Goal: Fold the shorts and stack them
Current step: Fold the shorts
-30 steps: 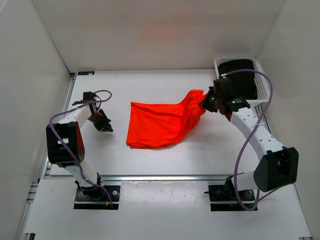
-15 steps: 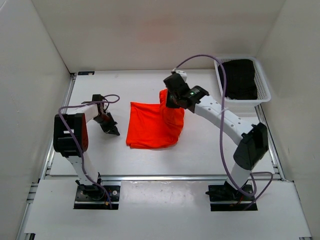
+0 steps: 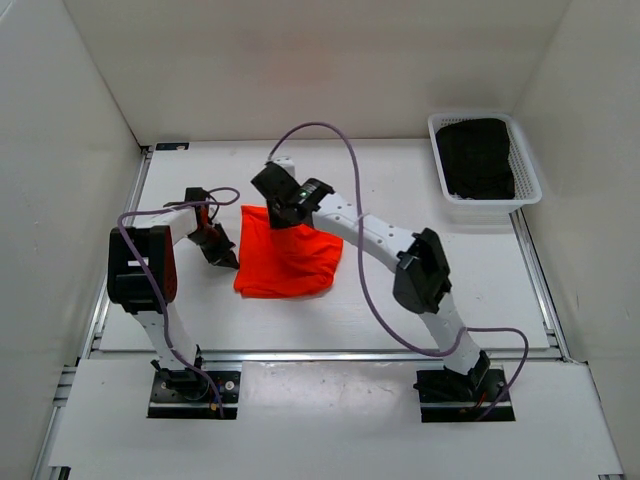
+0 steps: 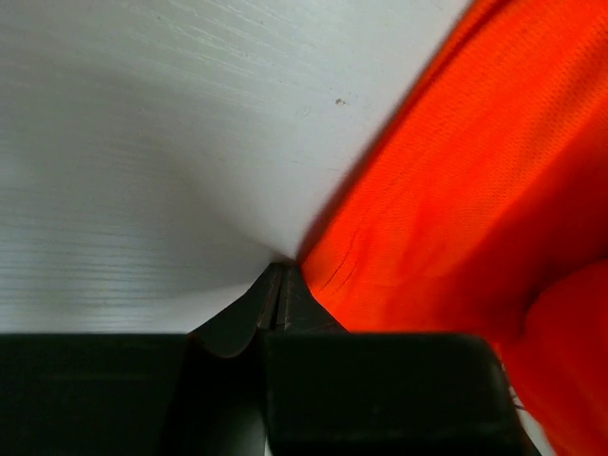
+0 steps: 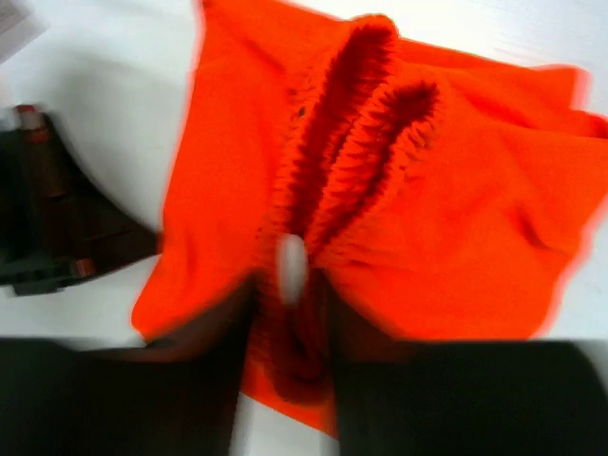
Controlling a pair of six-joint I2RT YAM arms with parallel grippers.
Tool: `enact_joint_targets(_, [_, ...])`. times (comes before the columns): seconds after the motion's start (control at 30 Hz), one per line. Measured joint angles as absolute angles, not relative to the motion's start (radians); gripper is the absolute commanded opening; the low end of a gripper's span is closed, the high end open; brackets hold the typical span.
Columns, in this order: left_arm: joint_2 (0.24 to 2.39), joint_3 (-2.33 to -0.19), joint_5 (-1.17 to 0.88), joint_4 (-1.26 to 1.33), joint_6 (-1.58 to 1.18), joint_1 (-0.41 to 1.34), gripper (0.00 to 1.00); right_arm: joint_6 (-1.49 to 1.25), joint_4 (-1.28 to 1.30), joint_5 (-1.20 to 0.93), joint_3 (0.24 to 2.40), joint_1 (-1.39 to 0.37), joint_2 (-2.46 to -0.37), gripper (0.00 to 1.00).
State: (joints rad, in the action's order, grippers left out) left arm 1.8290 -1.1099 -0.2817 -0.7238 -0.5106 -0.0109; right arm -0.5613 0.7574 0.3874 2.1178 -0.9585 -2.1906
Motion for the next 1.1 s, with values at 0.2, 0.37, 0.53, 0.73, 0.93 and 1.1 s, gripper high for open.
enact_joint_targets(0.2, [1.814, -1.11, -0.278, -0.727, -0.508, -0.059, 0.32, -0.522, 0.648, 0.156, 2.141, -0.979, -2.237, 0.8])
enact_joint_targets(0.37, [1.735, -1.126, -0.257, -0.768, -0.498, -0.126, 0.41, -0.591, 0.404, -0.006, 1.601, -0.849, -1.885, 0.74])
enact_joint_targets(0.53, [1.63, -1.254, -0.17, -0.825, -0.477, -0.041, 0.95, -0.643, 0.313, -0.022, 1.319, -0.574, -1.686, 0.78])
enact_joint_targets(0.73, [1.7, -1.457, -0.102, -0.858, -0.45, 0.151, 1.0, -0.677, 0.299, -0.049, 1.121, -0.55, -1.658, 0.85])
enact_joint_targets(0.93, [1.932, -1.531, -0.062, -0.887, -0.426, 0.219, 0.25, -0.683, 0.306, -0.071, 1.08, -0.541, -1.657, 0.85])
enact_joint_targets(1.1, [2.048, -1.554, -0.03, -0.925, -0.397, 0.204, 0.1, -0.682, 0.304, -0.071, 1.052, -0.523, -1.631, 0.85])
